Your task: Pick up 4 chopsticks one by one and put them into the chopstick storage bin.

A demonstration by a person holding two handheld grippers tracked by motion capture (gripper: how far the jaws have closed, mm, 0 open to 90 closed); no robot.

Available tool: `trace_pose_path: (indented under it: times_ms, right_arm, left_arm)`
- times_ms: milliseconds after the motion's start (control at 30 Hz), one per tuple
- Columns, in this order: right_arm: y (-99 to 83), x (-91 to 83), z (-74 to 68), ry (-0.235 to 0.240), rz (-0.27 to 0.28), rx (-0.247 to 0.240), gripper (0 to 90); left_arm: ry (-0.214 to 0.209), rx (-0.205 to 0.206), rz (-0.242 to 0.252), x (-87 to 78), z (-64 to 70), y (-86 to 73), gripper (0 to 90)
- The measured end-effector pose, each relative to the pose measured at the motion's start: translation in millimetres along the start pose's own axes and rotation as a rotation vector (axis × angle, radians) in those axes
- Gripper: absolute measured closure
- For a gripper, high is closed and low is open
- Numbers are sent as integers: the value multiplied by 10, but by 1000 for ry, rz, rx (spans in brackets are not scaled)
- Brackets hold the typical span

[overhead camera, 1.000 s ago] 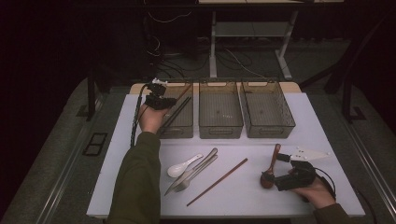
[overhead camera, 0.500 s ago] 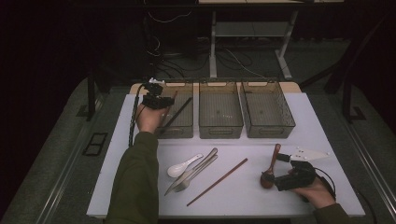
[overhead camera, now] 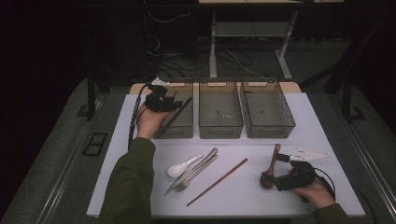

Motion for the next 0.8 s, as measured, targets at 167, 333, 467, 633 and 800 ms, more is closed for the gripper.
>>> trace_pose_path:
  times_ms: [167,333,467,633,800]
  right_arm:
    - [0,-5,1,-1,0,-2,13]
    - [0,-11,-4,0,0,2,13]
    - [2,-13,4,-4,3,1,13]
    - [2,-5,7,-4,-1,2,13]
    - [1,-5,5,-4,-2,2,13]
  left_arm:
    - [-34,8,1,-81,125,-38,450]
    - [-69,41,1,-160,252,-81,405]
    - [-96,62,-13,-213,378,-140,368]
    - [-126,81,-1,-277,494,-223,331]
    - [-149,96,20,-338,649,-333,301]
Point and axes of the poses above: each handheld gripper's, and its own axes: x roughly forward along the jaws, y roughly out of its top, z roughly to its right, the point moved 2 cm from there along x, roughly forward along the jaws, and after that the axes turned 2 degrees about -x, right-handed, at the moved point
